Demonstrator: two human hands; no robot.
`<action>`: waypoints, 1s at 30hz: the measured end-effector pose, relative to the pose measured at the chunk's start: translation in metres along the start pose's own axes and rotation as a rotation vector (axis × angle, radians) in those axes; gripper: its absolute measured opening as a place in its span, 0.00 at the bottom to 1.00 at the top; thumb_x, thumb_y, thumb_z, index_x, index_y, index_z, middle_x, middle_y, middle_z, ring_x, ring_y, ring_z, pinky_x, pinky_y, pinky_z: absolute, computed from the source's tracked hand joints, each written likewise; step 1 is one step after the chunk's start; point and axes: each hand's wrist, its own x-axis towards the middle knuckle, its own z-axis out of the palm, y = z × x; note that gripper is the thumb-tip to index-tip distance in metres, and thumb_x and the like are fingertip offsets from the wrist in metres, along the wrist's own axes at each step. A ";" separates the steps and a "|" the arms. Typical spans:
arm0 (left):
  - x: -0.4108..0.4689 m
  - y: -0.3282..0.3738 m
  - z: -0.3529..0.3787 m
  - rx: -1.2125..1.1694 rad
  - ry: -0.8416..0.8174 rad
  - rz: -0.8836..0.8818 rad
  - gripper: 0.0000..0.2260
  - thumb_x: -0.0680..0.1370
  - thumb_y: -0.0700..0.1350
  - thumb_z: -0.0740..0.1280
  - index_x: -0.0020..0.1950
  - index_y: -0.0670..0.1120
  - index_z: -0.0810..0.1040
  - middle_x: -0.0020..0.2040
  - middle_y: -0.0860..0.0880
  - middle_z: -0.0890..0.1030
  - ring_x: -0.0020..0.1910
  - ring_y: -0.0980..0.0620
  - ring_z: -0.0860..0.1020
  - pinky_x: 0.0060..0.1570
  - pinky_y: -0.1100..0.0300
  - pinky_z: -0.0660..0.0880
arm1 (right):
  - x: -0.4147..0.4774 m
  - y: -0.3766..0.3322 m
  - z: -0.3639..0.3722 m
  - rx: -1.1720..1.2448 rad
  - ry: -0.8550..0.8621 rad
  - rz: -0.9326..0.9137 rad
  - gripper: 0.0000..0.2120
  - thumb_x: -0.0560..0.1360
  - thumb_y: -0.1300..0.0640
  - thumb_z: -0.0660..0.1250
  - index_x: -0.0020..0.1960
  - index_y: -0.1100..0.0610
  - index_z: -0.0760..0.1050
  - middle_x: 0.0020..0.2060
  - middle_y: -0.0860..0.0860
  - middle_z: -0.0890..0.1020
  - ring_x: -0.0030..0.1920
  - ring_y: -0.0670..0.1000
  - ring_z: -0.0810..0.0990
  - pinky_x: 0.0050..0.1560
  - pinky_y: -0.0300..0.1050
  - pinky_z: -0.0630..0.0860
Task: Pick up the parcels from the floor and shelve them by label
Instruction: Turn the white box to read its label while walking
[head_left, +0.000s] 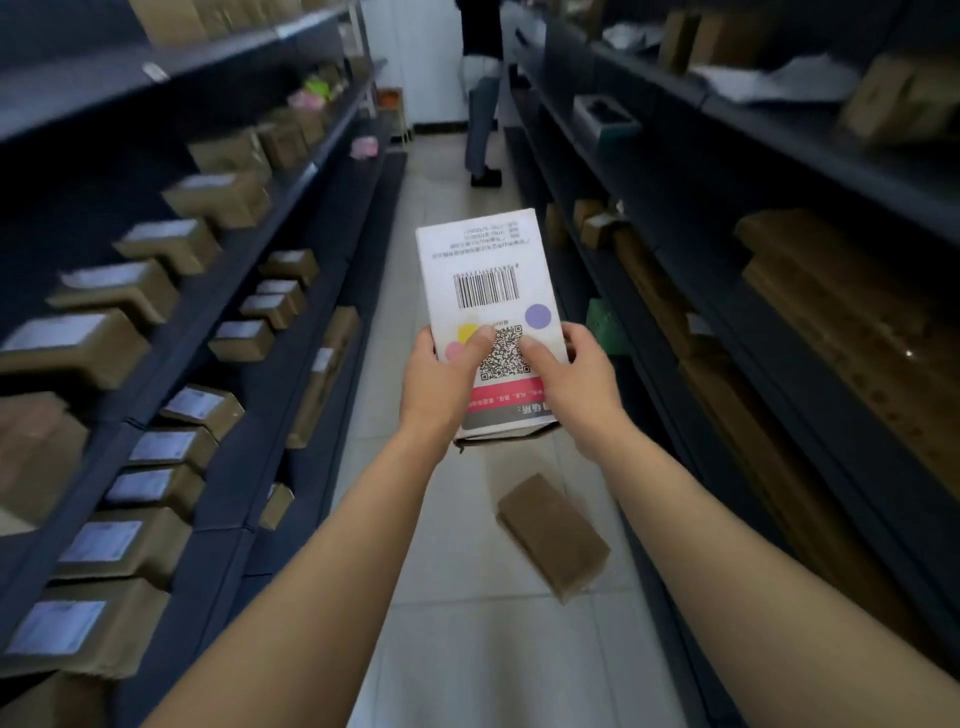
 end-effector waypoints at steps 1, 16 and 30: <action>-0.002 0.015 -0.003 -0.005 0.005 0.020 0.18 0.76 0.50 0.71 0.64 0.45 0.75 0.55 0.48 0.84 0.48 0.51 0.84 0.50 0.51 0.82 | -0.003 -0.015 -0.001 0.009 -0.001 -0.028 0.19 0.78 0.50 0.69 0.65 0.55 0.73 0.62 0.59 0.79 0.57 0.58 0.82 0.61 0.60 0.78; -0.023 0.112 -0.022 0.063 0.068 0.238 0.24 0.72 0.54 0.70 0.66 0.47 0.75 0.57 0.47 0.83 0.51 0.48 0.84 0.55 0.45 0.79 | -0.019 -0.104 -0.011 0.087 -0.018 -0.244 0.21 0.77 0.49 0.69 0.67 0.57 0.74 0.62 0.60 0.79 0.56 0.57 0.83 0.60 0.57 0.80; -0.020 0.104 -0.021 0.148 0.102 0.173 0.27 0.72 0.59 0.72 0.65 0.47 0.72 0.52 0.50 0.84 0.47 0.51 0.84 0.51 0.46 0.81 | 0.001 -0.093 -0.032 0.236 -0.318 -0.139 0.21 0.74 0.38 0.63 0.57 0.52 0.79 0.48 0.52 0.89 0.46 0.52 0.89 0.51 0.50 0.84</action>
